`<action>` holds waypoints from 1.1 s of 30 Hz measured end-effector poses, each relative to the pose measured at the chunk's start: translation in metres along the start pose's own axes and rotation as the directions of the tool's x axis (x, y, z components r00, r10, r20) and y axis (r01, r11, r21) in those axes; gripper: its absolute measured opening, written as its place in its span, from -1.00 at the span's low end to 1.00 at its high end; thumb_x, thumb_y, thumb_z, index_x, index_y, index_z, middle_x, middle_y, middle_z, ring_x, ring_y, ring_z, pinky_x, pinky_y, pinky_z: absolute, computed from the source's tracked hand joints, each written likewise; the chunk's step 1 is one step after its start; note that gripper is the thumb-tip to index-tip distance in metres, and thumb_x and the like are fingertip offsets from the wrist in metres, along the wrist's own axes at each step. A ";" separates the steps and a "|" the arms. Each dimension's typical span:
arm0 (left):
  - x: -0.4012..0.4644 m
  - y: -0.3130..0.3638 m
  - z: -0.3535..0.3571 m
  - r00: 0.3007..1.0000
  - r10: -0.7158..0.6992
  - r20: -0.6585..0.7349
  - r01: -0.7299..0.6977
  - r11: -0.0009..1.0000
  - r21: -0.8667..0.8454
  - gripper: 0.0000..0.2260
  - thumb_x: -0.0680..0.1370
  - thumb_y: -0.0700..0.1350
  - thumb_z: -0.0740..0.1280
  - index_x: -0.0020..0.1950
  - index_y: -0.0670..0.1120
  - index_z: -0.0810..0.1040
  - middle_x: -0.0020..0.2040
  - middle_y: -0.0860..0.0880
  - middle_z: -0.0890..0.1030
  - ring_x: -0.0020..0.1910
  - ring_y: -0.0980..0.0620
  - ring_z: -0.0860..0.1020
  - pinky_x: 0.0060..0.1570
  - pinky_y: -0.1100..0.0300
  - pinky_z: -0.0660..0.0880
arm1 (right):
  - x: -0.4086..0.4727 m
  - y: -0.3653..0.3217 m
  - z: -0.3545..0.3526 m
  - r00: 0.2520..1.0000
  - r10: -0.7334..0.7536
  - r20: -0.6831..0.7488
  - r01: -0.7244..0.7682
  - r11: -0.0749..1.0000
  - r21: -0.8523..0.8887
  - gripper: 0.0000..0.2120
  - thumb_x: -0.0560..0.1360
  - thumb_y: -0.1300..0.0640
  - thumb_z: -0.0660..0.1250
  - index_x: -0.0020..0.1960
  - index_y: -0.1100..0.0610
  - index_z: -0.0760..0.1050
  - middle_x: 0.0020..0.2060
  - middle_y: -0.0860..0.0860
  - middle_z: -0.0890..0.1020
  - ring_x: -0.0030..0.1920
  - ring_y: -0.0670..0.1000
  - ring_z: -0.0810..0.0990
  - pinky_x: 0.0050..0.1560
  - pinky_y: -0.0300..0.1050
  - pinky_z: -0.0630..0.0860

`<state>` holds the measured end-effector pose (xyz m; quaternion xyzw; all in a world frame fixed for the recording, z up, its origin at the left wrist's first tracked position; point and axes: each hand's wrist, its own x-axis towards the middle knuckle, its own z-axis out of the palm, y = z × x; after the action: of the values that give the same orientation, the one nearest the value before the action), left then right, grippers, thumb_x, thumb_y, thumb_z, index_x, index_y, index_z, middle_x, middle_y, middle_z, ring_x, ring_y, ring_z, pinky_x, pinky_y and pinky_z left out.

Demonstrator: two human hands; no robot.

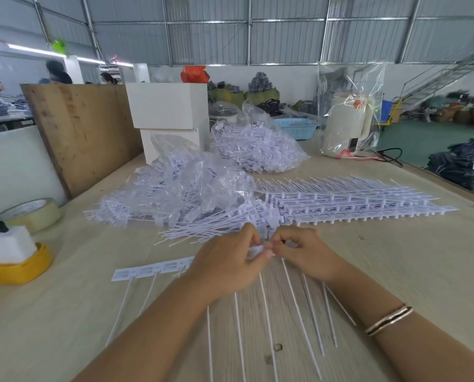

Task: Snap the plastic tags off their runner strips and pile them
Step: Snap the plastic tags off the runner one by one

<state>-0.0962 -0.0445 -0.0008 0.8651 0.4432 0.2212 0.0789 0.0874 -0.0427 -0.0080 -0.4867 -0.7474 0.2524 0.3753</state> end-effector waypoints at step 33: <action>0.007 -0.007 0.003 0.992 -0.108 -0.070 0.070 0.907 -0.416 -0.89 0.47 -0.03 0.43 -0.20 0.10 0.51 -0.23 0.16 0.66 -0.20 0.18 0.62 -0.15 0.16 0.49 | -0.003 -0.004 0.000 0.998 -0.037 -0.054 0.048 0.972 0.231 -0.87 0.45 0.22 0.41 -0.21 0.03 0.65 -0.37 -0.04 0.62 -0.32 -0.05 0.53 -0.22 -0.18 0.46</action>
<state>-0.0963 -0.0341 -0.0034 0.7967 0.4286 0.3455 0.2495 0.0859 -0.0469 -0.0061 -0.4295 -0.7134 0.3179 0.4534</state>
